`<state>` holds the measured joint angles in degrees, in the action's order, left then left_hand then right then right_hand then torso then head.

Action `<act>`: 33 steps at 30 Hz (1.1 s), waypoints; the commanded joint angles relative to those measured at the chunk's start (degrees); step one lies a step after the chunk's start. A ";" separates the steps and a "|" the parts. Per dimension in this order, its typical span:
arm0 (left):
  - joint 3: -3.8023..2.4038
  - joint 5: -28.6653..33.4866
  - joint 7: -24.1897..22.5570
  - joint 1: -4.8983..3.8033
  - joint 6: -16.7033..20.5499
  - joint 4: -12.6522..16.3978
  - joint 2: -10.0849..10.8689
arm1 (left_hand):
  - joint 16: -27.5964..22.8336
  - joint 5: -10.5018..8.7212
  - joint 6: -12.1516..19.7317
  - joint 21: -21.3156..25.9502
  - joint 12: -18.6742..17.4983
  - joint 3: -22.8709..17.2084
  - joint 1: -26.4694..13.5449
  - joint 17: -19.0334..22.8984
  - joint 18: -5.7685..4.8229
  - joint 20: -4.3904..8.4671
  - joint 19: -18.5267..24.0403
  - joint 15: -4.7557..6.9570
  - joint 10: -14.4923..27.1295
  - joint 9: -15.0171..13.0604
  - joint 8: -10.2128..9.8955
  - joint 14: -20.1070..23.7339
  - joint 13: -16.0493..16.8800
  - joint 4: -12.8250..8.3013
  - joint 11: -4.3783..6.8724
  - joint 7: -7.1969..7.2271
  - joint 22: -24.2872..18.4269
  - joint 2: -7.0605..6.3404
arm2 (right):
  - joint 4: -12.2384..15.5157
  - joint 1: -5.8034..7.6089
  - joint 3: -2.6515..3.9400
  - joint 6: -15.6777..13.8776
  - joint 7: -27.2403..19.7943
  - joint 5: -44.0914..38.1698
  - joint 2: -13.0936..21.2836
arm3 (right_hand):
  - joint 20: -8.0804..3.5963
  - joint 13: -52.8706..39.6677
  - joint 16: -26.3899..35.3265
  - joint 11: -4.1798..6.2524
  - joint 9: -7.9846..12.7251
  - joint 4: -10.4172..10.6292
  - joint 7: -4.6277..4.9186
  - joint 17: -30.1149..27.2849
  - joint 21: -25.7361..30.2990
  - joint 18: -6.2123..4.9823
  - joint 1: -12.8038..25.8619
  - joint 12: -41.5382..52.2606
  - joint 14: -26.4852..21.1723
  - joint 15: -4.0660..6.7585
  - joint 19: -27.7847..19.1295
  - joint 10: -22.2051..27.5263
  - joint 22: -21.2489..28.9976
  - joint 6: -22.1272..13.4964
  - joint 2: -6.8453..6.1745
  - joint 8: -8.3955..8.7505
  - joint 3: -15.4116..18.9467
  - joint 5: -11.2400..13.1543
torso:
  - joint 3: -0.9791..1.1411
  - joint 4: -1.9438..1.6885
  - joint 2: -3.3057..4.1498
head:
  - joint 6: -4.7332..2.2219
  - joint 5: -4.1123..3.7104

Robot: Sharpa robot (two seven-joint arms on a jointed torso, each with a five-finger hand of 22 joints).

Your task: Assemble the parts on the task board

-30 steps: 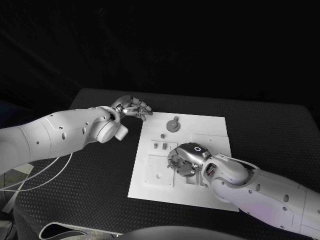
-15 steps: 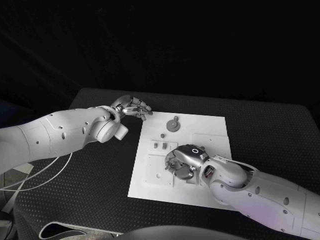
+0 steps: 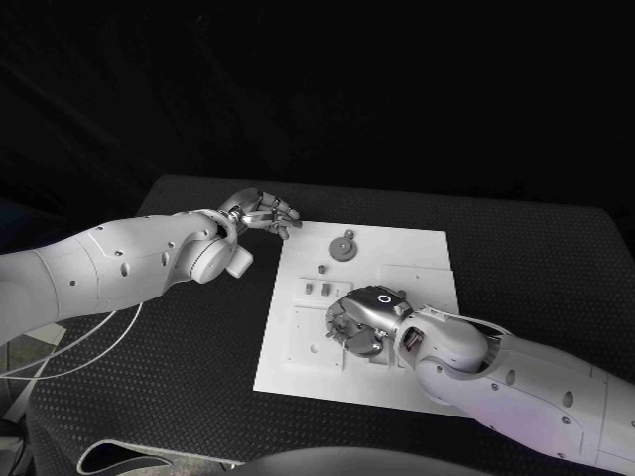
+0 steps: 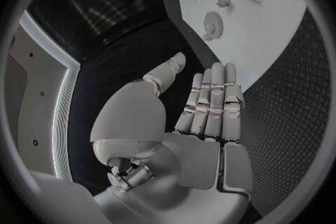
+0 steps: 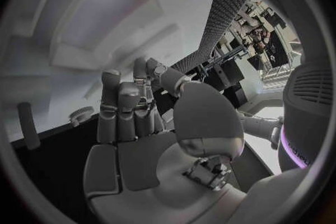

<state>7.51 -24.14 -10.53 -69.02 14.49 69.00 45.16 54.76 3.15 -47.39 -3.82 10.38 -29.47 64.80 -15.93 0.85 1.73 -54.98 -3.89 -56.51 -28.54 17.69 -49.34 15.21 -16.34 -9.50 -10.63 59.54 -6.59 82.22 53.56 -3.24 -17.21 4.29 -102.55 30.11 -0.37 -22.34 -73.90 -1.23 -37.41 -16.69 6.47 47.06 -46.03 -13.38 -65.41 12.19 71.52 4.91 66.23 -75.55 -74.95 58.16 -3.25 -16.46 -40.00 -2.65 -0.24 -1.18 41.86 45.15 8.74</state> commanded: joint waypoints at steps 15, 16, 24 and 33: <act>-0.05 -0.44 0.10 -0.06 -1.28 0.64 0.47 | -0.03 -0.15 -0.19 -0.41 0.71 0.41 -0.60 -0.56 0.10 0.18 -1.07 0.21 -0.01 0.01 0.28 -1.06 -0.26 0.30 0.24 -0.09 -0.03 0.39 | 1.25 0.56 0.00 -1.56 1.12 7.61 1.50 | -0.30 -0.19 0.35 -0.27 -0.14 -0.02 0.29 0.13 0.32 -1.62 0.57 -0.53 -0.20 -0.07 -0.18 0.55 -0.43 -0.12 0.26 -0.04 -0.20 -0.24 | 0.06 0.06 -0.02 | -0.21 -0.29; -0.04 -0.60 0.15 -0.06 -1.46 0.77 0.56 | -0.01 -0.15 -0.32 -0.44 0.81 0.44 -0.70 -0.64 0.10 0.21 -1.15 0.25 -0.12 -0.02 0.35 -1.14 -0.29 0.33 0.29 -0.04 -0.02 0.40 | 1.26 0.61 0.05 -1.73 1.10 8.62 1.61 | -0.31 -0.21 0.34 -0.27 -0.15 -0.03 0.29 0.14 0.31 -1.62 0.57 -0.52 -0.18 -0.07 -0.16 0.53 -0.43 -0.10 0.30 -0.05 -0.20 -0.24 | 0.05 0.05 0.00 | -0.26 -0.34; -0.02 -6.52 1.56 -0.03 -2.90 2.81 1.44 | 0.06 -0.15 -0.67 -0.55 1.39 1.28 -1.99 -1.17 0.09 0.46 -1.61 0.51 -0.65 -0.04 0.50 -1.62 -0.49 0.49 0.55 0.13 0.08 -0.16 | 0.67 1.08 1.19 -3.37 0.60 24.47 2.35 | -0.33 -0.28 0.31 -0.25 -0.19 -0.02 0.29 0.18 0.28 -1.62 0.64 -0.51 -0.11 -0.05 -0.06 0.46 -0.43 -0.06 0.45 -0.06 -0.18 -0.24 | 0.04 0.13 0.00 | -0.80 -0.88; 0.03 -17.79 2.71 0.24 -2.43 6.42 2.21 | -0.26 -0.13 -0.24 -0.40 1.82 3.67 -3.35 -1.76 0.03 0.63 -1.67 0.60 -0.30 0.06 0.27 -1.62 -0.80 -0.08 0.55 -0.02 0.08 -2.30 | 0.49 1.12 3.17 -3.89 -0.21 31.98 2.86 | -0.34 -0.36 0.30 -0.26 -0.22 -0.04 0.32 0.23 0.30 -1.62 0.87 -0.58 -0.06 -0.06 0.02 0.50 -0.41 -0.14 0.74 0.00 -0.11 -0.24 | 0.04 0.05 0.01 | -1.75 -1.62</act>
<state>7.57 -34.69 -8.50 -68.84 12.77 74.85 47.32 54.76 3.15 -47.60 -4.05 11.97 -25.96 61.38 -17.64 0.86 2.35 -56.43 -3.27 -57.03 -28.54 17.97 -50.79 14.48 -16.47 -8.98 -10.42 59.55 -8.64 82.54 54.70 -0.15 -20.38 4.96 -75.76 32.93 -0.27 -22.64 -73.76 -1.43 -37.61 -16.69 6.44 47.23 -46.03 -13.38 -64.84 11.91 71.56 4.87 66.32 -75.35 -74.93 58.09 -2.69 -16.44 -40.00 -2.65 -0.19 -1.12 41.85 43.65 7.33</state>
